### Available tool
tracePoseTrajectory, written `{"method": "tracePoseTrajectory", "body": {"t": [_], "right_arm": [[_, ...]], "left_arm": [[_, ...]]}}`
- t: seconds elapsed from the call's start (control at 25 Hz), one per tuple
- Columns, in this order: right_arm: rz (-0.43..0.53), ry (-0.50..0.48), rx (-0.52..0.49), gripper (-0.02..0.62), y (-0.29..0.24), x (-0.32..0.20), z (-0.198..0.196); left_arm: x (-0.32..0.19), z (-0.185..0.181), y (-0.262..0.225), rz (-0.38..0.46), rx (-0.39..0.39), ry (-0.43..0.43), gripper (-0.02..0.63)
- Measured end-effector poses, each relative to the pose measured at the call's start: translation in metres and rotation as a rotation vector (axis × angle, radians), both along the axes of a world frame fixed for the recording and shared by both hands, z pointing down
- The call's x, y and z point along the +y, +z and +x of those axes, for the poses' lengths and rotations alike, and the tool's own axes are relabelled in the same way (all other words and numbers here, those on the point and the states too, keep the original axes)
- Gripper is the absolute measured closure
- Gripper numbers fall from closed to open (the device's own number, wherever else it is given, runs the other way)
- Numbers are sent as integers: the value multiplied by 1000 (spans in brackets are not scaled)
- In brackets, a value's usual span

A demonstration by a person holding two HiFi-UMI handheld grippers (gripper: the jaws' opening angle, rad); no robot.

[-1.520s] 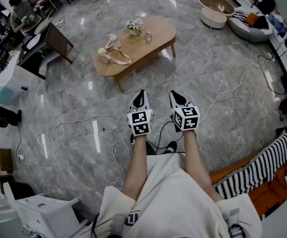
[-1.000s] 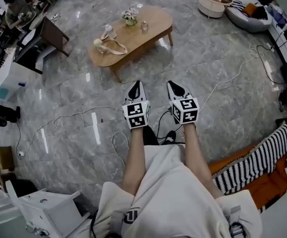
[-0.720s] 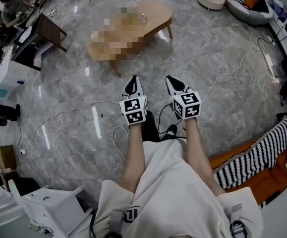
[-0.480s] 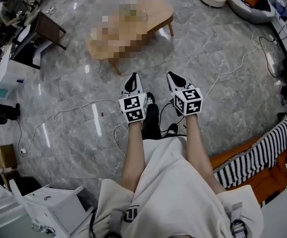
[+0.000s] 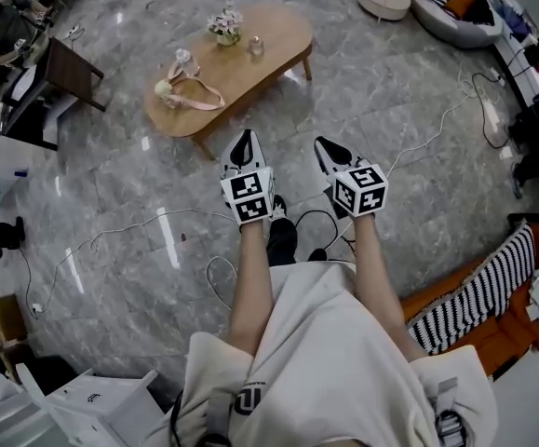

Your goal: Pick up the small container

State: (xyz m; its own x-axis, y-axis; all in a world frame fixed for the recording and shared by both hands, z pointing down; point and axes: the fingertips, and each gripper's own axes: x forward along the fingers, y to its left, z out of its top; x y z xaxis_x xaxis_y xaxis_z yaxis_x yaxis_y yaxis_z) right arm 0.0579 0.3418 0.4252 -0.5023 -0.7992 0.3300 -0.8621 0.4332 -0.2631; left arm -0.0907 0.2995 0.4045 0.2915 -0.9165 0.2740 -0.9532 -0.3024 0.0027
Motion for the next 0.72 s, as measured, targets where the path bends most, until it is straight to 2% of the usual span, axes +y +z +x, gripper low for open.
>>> {"method": "tracePoseTrajectory", "body": {"t": [0.12,0.36,0.72], "right_arm": [[15,8,-2,525,-5,-35,2],[33,-3,56,525,-13,-103,-12],[36,10,106,525,-17,-175,-38]], "left_arm": [[-37,-8,-6,4,19,-7,597],[-108,-25,-14,10,43,-3,597],[-185,-54,-16,12,17,-23,597]]}}
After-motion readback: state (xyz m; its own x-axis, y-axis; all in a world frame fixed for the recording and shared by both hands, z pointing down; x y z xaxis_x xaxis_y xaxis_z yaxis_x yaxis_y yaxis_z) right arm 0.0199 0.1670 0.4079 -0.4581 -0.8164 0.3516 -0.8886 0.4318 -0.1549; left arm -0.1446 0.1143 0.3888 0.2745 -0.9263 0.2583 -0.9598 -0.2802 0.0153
